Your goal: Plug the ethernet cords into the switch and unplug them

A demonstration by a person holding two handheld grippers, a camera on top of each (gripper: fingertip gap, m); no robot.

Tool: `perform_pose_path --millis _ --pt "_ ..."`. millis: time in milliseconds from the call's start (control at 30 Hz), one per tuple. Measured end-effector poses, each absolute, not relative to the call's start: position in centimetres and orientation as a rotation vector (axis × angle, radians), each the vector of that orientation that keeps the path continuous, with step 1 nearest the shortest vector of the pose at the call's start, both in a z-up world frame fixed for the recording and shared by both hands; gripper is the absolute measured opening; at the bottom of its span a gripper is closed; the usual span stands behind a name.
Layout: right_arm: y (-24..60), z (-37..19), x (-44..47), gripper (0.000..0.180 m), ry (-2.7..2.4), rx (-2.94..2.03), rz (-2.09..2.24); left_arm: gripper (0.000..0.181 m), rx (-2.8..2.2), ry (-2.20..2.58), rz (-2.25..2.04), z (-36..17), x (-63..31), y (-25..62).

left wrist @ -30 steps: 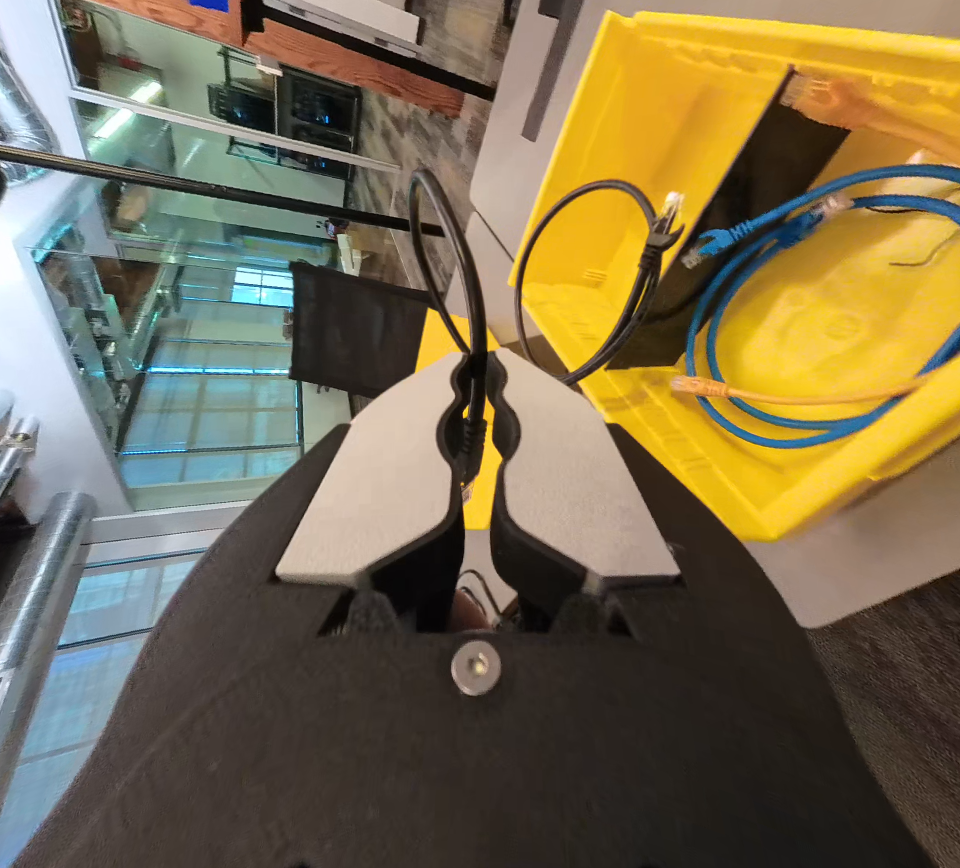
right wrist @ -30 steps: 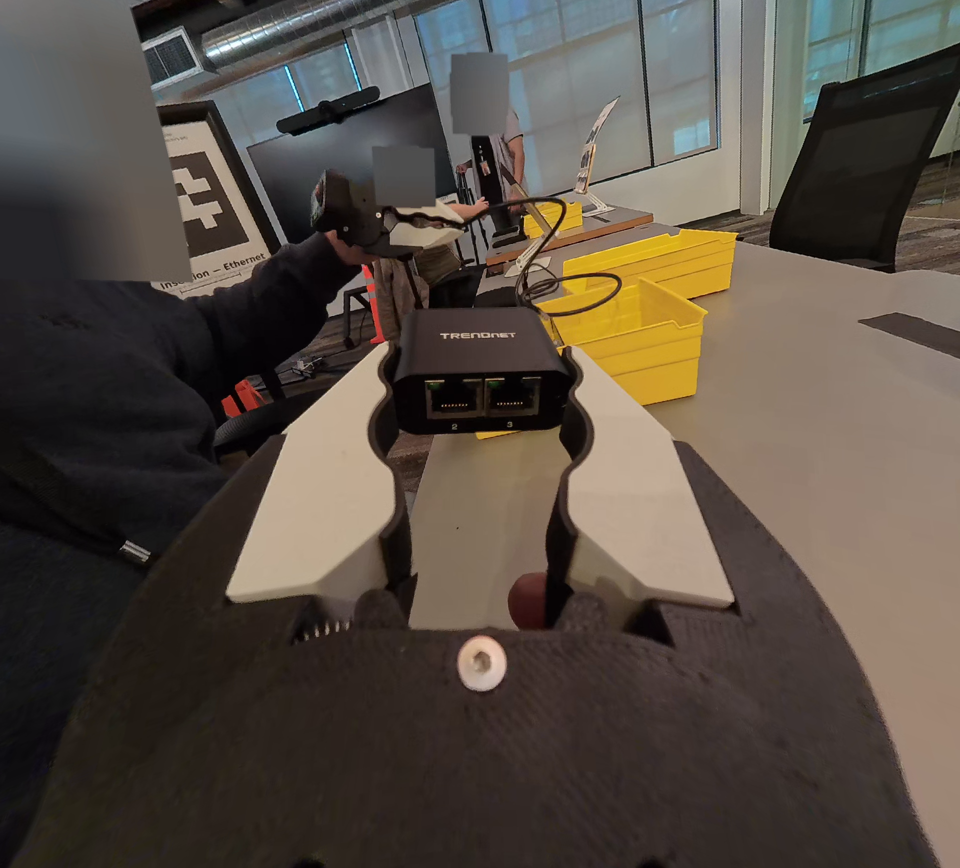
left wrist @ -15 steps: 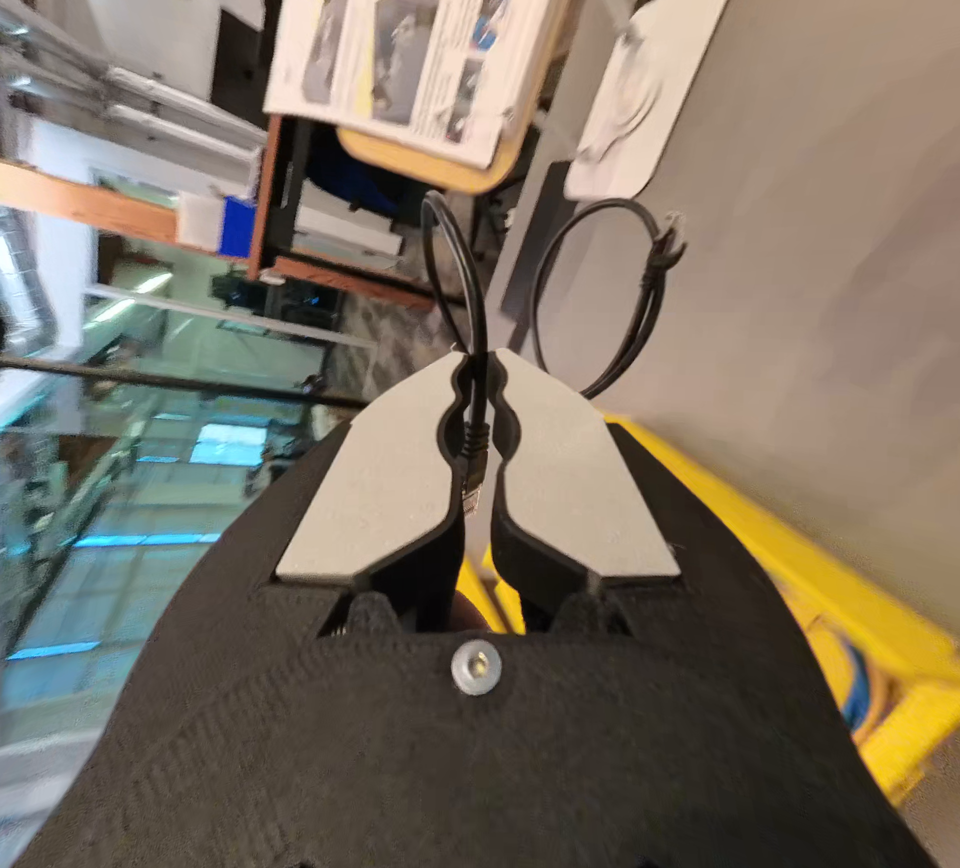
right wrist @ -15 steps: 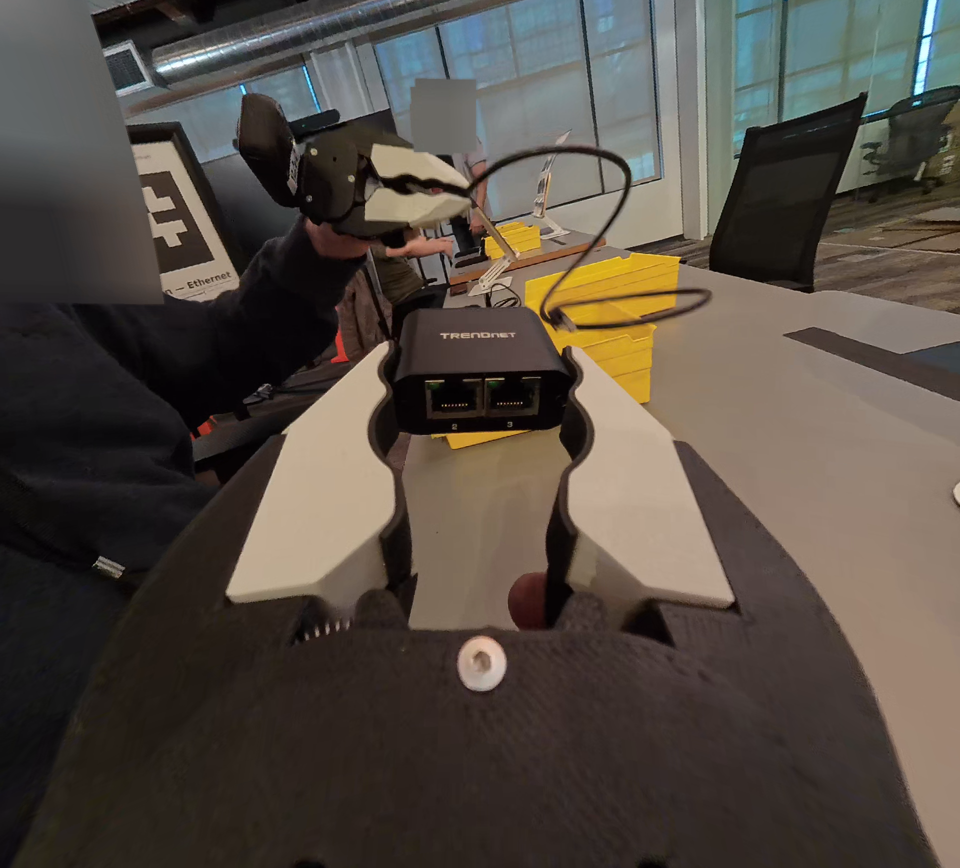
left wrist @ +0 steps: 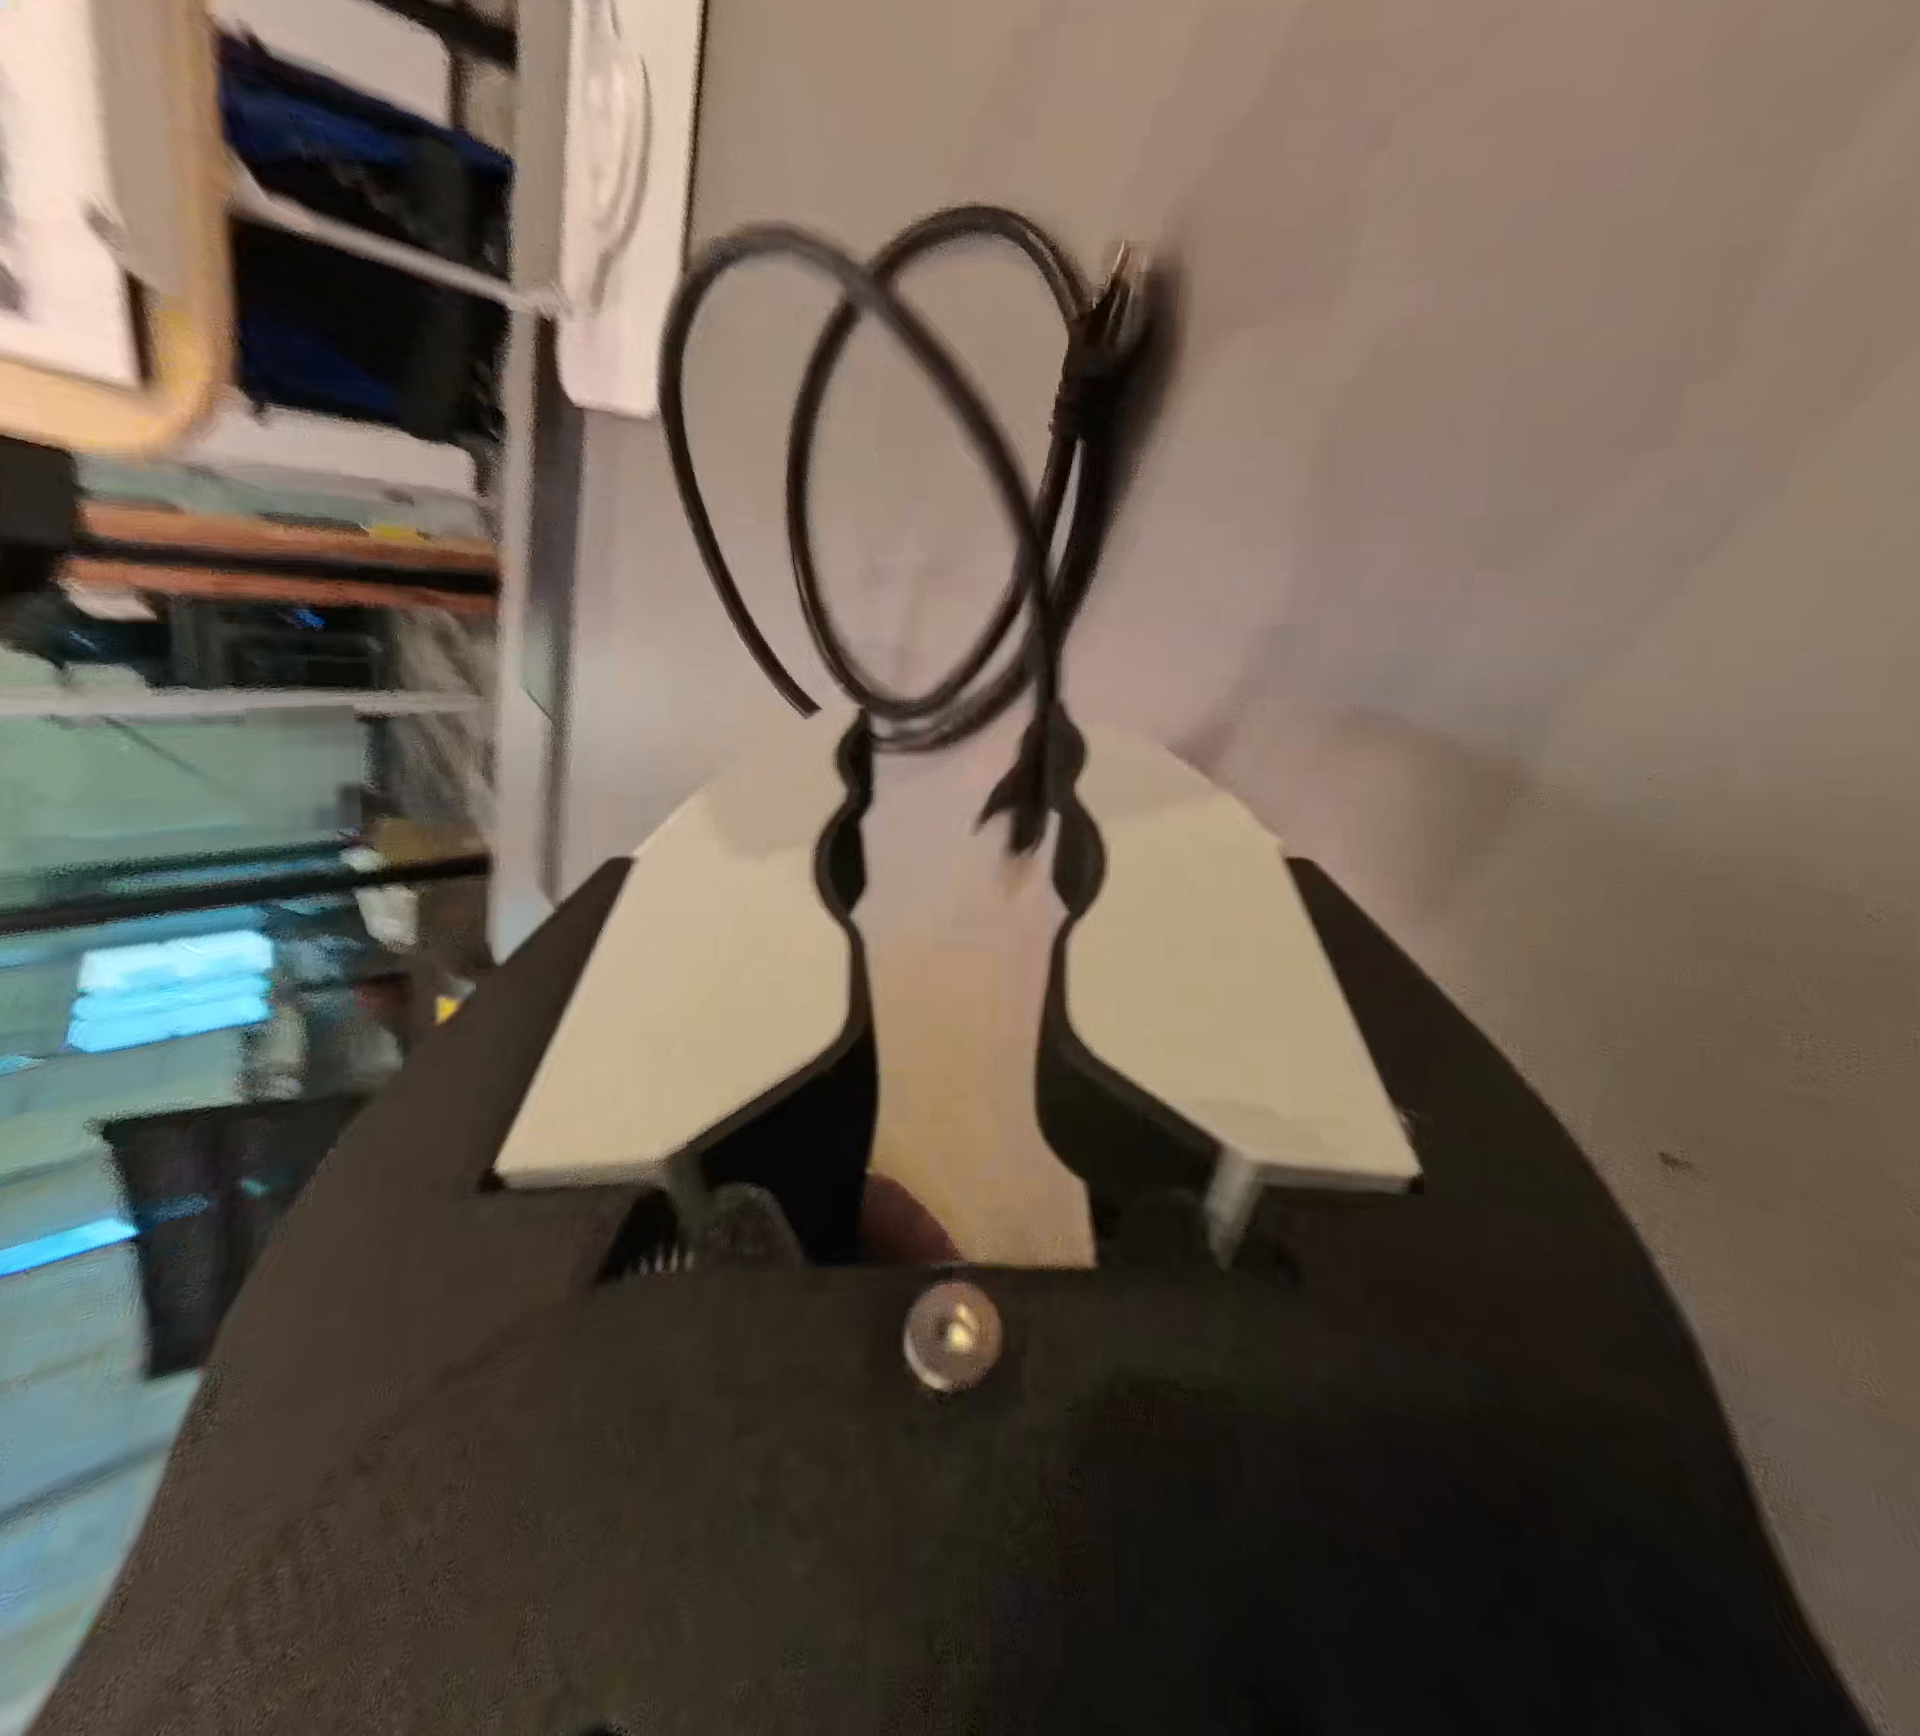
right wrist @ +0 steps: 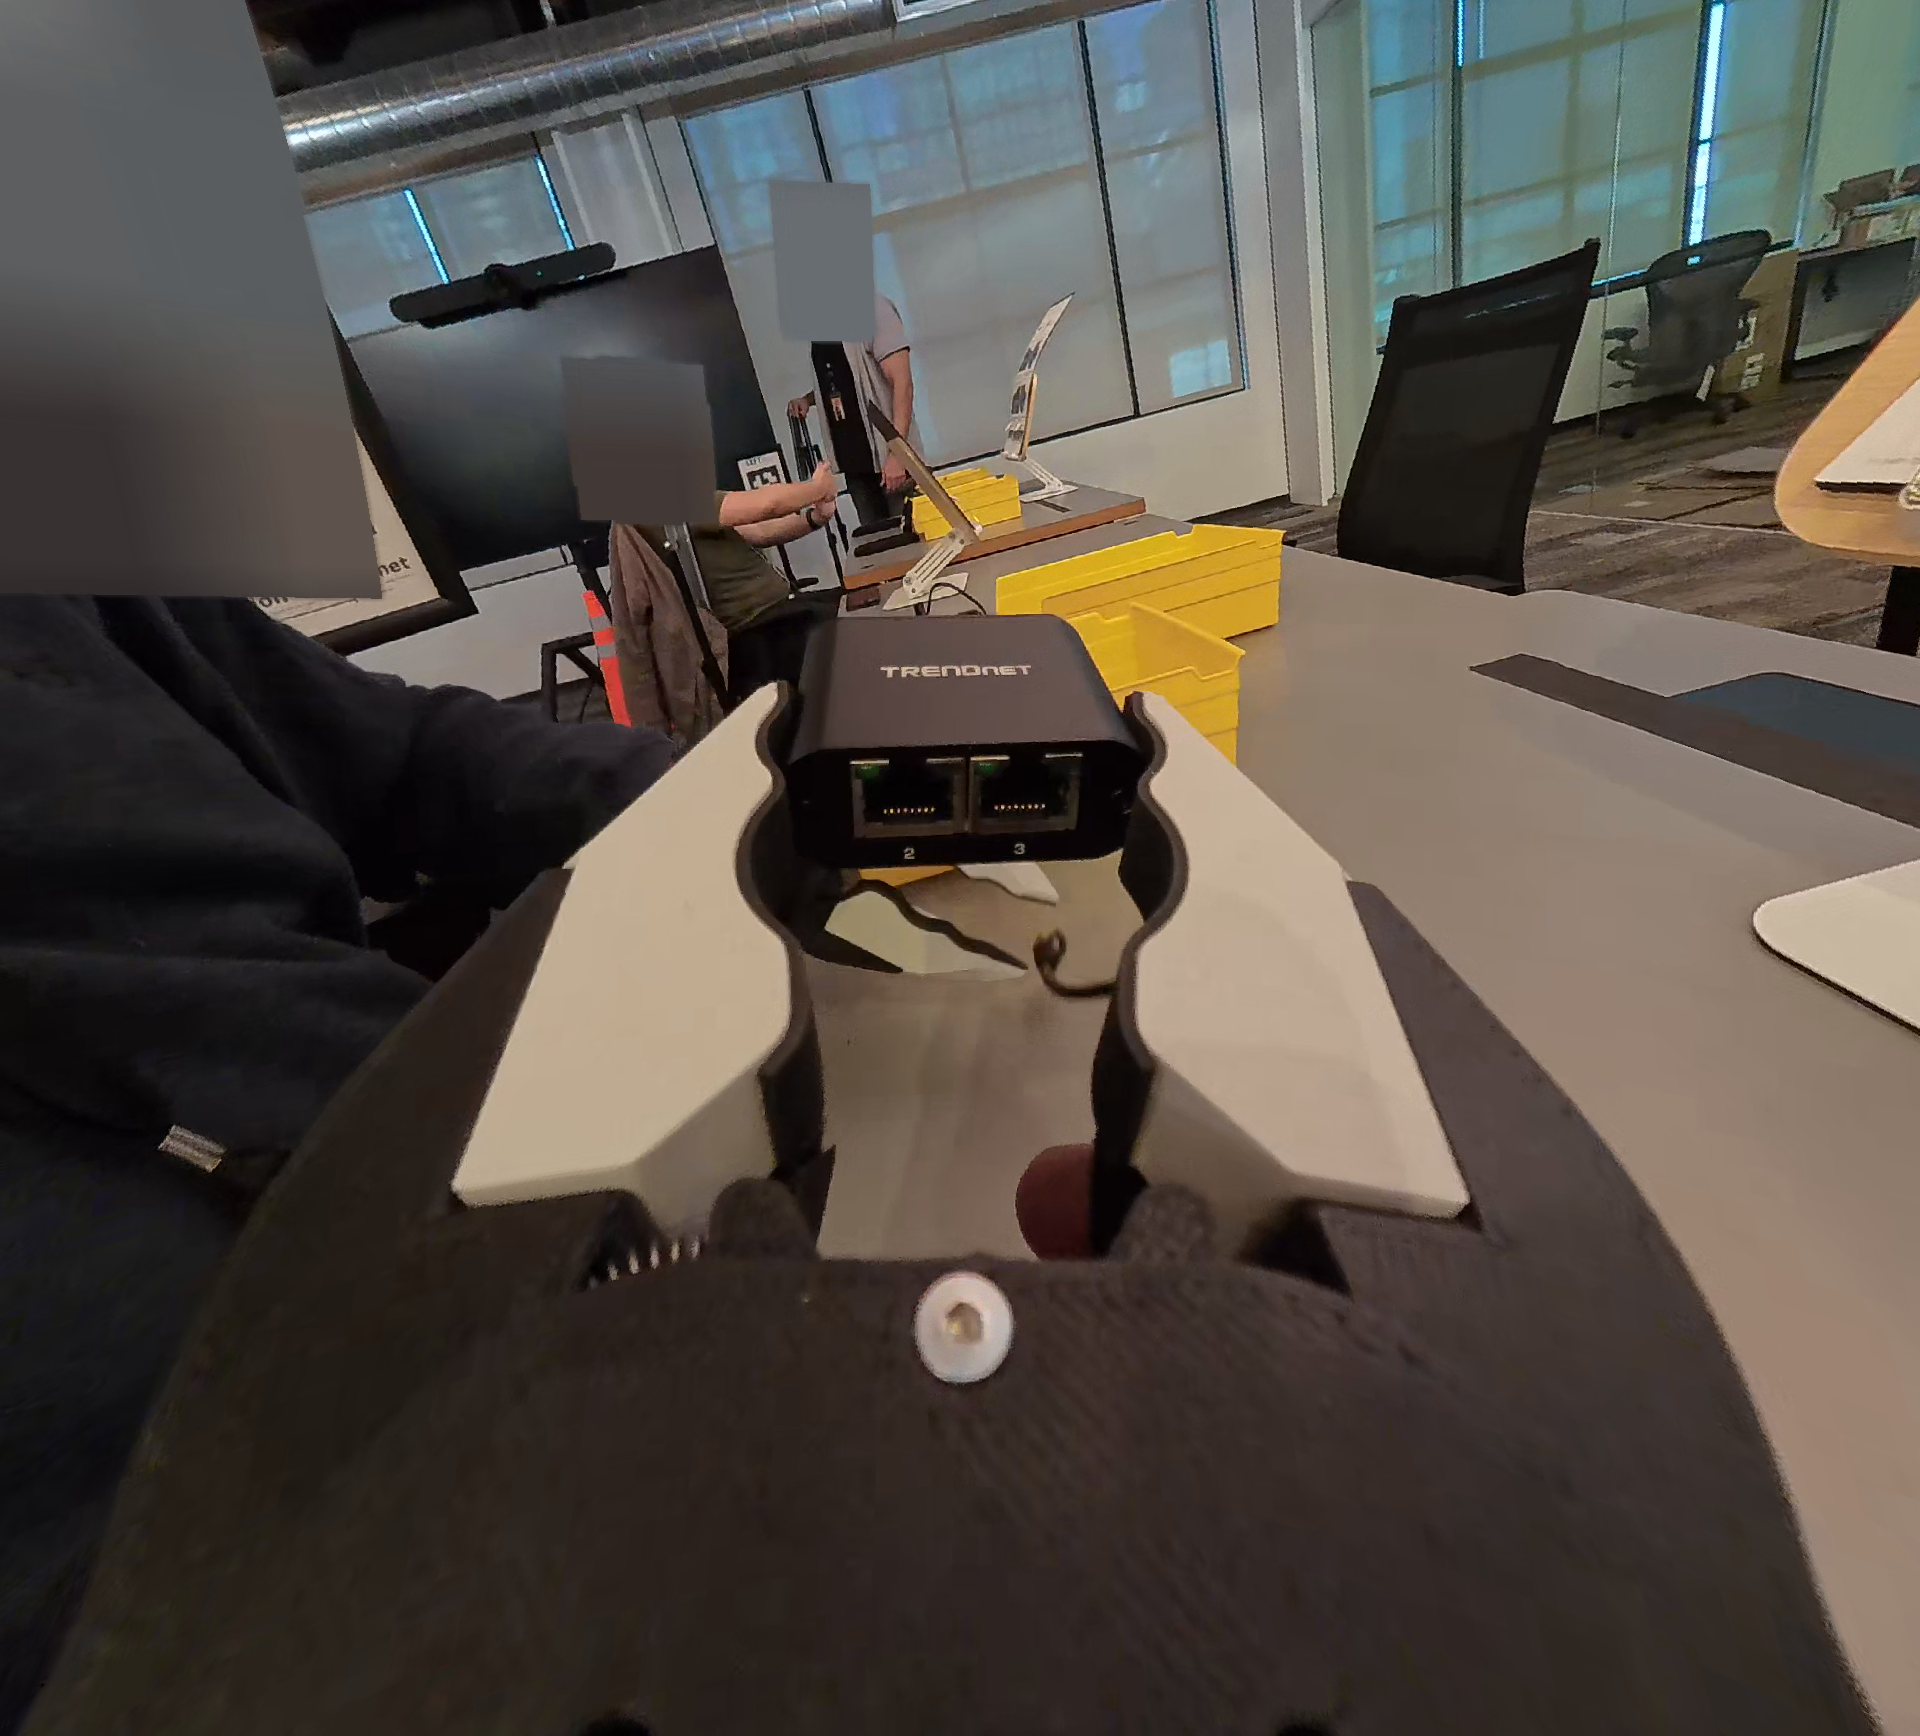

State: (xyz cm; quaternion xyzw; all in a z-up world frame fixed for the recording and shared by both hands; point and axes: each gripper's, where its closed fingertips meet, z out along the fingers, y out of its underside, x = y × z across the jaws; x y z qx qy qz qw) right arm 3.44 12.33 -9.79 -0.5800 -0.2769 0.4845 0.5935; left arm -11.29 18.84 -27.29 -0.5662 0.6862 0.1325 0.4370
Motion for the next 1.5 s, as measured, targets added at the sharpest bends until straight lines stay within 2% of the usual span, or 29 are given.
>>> perform_pose_path --millis 67,167,333,467,567,767,900,1033,1133,1300,1400,1467,1500 --pt "12.3 -9.9 3.2 0.061 -0.658 -1.350 1.122 0.053 -1.537 1.661 0.315 -27.2 -12.7 18.7" --pt "12.3 -10.0 3.1 0.061 -0.662 -1.347 1.132 0.061 -1.737 1.537 0.169 -26.7 -14.4 17.2" --pt "12.4 -10.2 2.8 0.061 -0.661 -1.345 1.151 0.040 -2.088 1.168 -0.290 -26.4 -13.0 14.1" --pt "12.3 -10.2 2.6 0.061 -0.668 -1.340 1.161 0.040 -2.034 1.117 -0.189 -26.9 -11.8 15.8" --pt "12.1 -10.1 2.4 0.061 -0.676 -1.338 1.161 0.039 -1.954 1.286 -0.098 -27.7 -9.4 16.3" --pt "11.9 -9.8 2.3 0.061 -0.678 -1.331 1.158 0.039 -1.933 1.402 -0.200 -27.6 -4.2 17.5" --pt "11.8 -9.6 2.5 0.061 -0.675 -1.326 1.154 0.027 -1.836 1.567 -0.310 -26.1 -3.7 18.3" --pt "11.9 -9.6 2.6 0.061 -0.672 -1.322 1.163 0.019 -1.628 1.884 -0.134 -27.3 -4.8 19.6" --pt "11.9 -9.8 2.4 0.061 -0.677 -1.329 1.159 0.023 -1.582 2.005 -0.036 -28.8 -5.5 20.1" --pt "12.0 -9.9 2.8 0.061 -0.670 -1.335 1.148 0.026 -1.555 1.980 -0.145 -28.3 -4.3 19.0" --pt "12.2 -9.9 2.8 0.061 -0.659 -1.332 1.162 0.029 -1.638 1.999 -0.087 -30.2 -3.7 19.1" --pt "12.1 -10.0 2.7 0.061 -0.665 -1.334 1.162 0.041 -1.740 2.048 -0.080 -32.1 -3.8 18.8" --pt "12.0 -10.0 2.6 0.061 -0.669 -1.336 1.157 0.031 -1.745 2.040 -0.116 -32.2 -3.4 18.6"
